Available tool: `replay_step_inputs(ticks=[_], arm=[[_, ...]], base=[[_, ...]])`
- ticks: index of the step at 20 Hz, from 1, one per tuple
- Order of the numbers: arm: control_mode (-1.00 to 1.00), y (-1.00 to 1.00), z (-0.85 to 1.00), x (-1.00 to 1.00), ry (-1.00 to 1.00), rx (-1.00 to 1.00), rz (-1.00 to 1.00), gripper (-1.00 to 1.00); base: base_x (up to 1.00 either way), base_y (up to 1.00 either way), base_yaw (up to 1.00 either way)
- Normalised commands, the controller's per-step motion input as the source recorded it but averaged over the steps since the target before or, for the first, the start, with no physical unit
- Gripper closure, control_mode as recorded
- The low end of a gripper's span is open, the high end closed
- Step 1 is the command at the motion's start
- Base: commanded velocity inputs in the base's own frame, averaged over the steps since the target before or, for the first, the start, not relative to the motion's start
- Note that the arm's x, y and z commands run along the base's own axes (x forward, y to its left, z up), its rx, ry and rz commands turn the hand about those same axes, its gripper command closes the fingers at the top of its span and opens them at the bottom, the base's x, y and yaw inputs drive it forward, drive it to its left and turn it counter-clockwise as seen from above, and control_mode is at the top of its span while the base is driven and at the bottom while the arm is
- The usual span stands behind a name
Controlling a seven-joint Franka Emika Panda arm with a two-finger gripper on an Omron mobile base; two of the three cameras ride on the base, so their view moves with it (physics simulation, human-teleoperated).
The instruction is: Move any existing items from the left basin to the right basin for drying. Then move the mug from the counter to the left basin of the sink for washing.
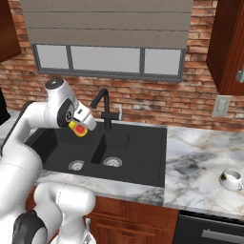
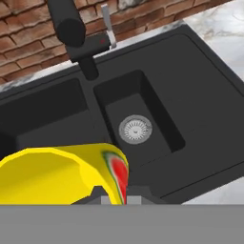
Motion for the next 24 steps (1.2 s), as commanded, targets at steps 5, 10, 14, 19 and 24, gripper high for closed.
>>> replay_step_inputs(ticks=[5,10,14,19,24], arm=[[-1.0,-0.42,0.0,-0.36,0.0,0.0,-0.04,1.0],[-1.0,-0.36,-0.04,-0.18,0.0,0.01,-0.04,1.0],[-1.0,-0.21,-0.08,0.0,0.0,0.0,-0.04,1.0],[-1.0,-0.17,-0.11,0.05,0.01,0.0,0.0,1.0],[-1.0,-0.12,-0.14,0.12,0.05,0.02,0.0,1.0]], base=[[0.0,0.0,0.0],[0.0,0.0,0.0],[0.0,0.0,0.0],[0.0,0.0,0.0],[0.0,0.0,0.0]])
